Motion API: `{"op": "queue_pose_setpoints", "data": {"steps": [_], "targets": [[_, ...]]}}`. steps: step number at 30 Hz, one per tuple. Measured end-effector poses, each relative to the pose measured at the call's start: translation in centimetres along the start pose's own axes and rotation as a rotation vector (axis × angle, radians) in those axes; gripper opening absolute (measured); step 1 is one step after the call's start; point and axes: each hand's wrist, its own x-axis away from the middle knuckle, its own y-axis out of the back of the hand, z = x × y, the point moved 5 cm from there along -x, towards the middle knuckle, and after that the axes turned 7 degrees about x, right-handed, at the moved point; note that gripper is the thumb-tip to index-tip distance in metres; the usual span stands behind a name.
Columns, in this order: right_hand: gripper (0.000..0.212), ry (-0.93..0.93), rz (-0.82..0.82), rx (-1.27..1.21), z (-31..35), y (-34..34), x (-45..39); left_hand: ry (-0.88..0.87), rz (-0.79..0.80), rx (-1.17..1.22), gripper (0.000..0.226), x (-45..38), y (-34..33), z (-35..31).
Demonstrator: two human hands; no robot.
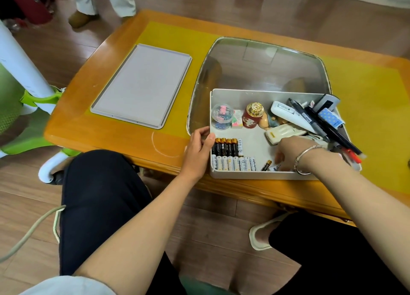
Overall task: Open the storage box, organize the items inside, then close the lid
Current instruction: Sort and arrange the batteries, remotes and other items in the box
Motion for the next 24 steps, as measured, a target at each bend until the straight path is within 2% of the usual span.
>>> {"op": "queue_pose_setpoints", "data": {"steps": [4, 9, 13, 18, 24], "targets": [[0.019, -0.037, -0.062, 0.086, 0.3, 0.1, -0.4, -0.002, 0.001, 0.001, 0.066, 0.1, 0.0, -0.1], [0.007, 0.061, -0.013, 0.003, 0.9, -0.4, -0.7, -0.015, -0.002, -0.002, 0.076, 0.1, 0.0, -0.2], [0.015, 0.053, -0.065, -0.039, 0.7, 0.0, -0.4, -0.016, -0.002, 0.007, 0.077, 0.2, 0.0, -0.2], [0.016, 0.061, -0.311, -0.317, 0.4, 2.3, 0.1, -0.02, -0.008, 0.0, 0.075, 0.1, 0.0, -0.1], [0.025, -0.046, -0.276, -0.622, 2.5, 2.2, -2.2, -0.022, -0.002, 0.002, 0.075, 0.2, 0.0, -0.2]]}}
